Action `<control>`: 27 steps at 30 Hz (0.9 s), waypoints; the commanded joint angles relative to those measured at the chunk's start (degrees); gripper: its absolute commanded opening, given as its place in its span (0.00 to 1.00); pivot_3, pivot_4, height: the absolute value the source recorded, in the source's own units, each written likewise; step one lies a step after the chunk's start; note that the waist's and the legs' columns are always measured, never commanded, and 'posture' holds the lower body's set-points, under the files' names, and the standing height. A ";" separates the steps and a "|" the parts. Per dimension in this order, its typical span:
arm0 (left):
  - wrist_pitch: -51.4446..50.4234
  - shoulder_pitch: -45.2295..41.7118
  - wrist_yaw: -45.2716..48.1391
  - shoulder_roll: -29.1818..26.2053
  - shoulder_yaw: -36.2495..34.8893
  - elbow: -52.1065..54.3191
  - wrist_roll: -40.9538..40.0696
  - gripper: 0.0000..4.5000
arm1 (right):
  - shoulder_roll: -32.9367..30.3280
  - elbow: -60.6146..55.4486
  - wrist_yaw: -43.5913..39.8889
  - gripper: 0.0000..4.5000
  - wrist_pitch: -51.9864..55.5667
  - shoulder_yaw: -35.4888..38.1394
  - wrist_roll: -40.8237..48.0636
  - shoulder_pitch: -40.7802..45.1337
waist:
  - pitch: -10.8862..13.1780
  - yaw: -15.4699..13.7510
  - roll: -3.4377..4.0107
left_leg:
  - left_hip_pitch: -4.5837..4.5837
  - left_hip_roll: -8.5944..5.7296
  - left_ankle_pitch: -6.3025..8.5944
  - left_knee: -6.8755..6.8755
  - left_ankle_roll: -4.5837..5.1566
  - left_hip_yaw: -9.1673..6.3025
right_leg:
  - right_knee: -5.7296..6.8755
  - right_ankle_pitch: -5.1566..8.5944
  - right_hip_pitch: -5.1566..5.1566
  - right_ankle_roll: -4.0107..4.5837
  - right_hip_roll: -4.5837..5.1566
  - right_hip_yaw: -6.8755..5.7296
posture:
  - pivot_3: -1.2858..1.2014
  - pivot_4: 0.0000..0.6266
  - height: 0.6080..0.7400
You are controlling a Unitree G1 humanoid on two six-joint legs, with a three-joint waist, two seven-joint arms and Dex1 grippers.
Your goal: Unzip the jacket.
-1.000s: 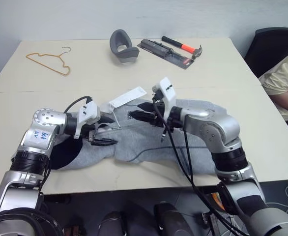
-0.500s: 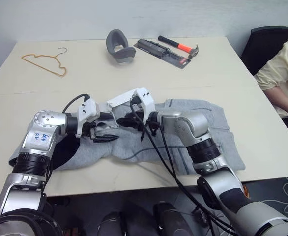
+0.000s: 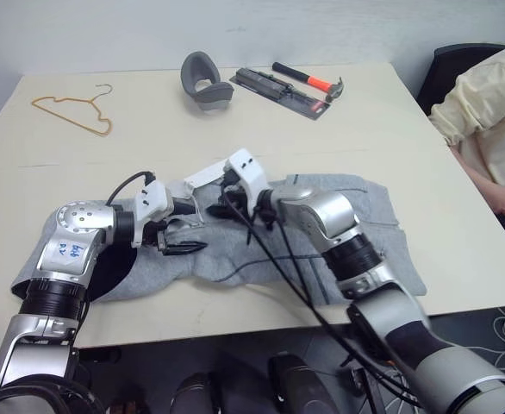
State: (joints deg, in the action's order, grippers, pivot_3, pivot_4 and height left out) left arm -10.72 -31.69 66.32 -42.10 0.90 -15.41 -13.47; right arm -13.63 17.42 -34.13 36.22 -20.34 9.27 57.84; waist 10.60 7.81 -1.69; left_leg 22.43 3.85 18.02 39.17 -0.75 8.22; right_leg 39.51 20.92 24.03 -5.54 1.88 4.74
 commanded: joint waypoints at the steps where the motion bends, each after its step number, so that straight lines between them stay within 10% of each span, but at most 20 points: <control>1: -0.77 1.32 -1.02 -1.53 -3.45 2.35 -1.76 1.00 | -2.38 -3.91 -3.99 0.58 -12.90 -3.85 -6.35 0.67 | 0.00 0.25 0.00 | 0.00 0.01 0.00 -0.04 0.00 0.01 | 0.02 0.00 0.00 0.00 -0.01 0.00 | 0.52 0.24 1.00; 7: -1.98 3.21 -1.89 -1.51 -4.21 5.23 -2.31 1.00 | -0.70 4.73 -2.14 0.92 -30.91 -8.82 -17.03 2.91 | 0.00 1.40 0.00 | -0.08 0.27 -0.04 -0.16 -0.11 0.03 | 0.12 0.00 0.04 0.01 -0.23 0.00 | 0.52 0.24 1.00; 27: -4.04 4.22 -3.33 0.09 -3.01 9.83 -2.91 1.00 | 14.58 49.11 19.68 0.88 -59.46 -13.45 -38.53 18.83 | 0.00 2.09 0.00 | -0.14 0.10 -0.05 -0.10 -0.11 -0.01 | 0.34 0.01 0.04 0.10 0.63 -1.55 | 0.52 0.24 1.00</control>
State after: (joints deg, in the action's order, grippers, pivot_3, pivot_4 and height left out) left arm -14.86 -27.74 63.31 -41.97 -1.46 -7.43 -15.37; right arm 0.18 65.78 -16.23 -22.59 -34.65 -28.79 75.01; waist 10.60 9.90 -1.68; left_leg 22.28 3.95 17.97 39.07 -0.86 8.20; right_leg 39.86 20.93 24.07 -5.44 2.52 3.17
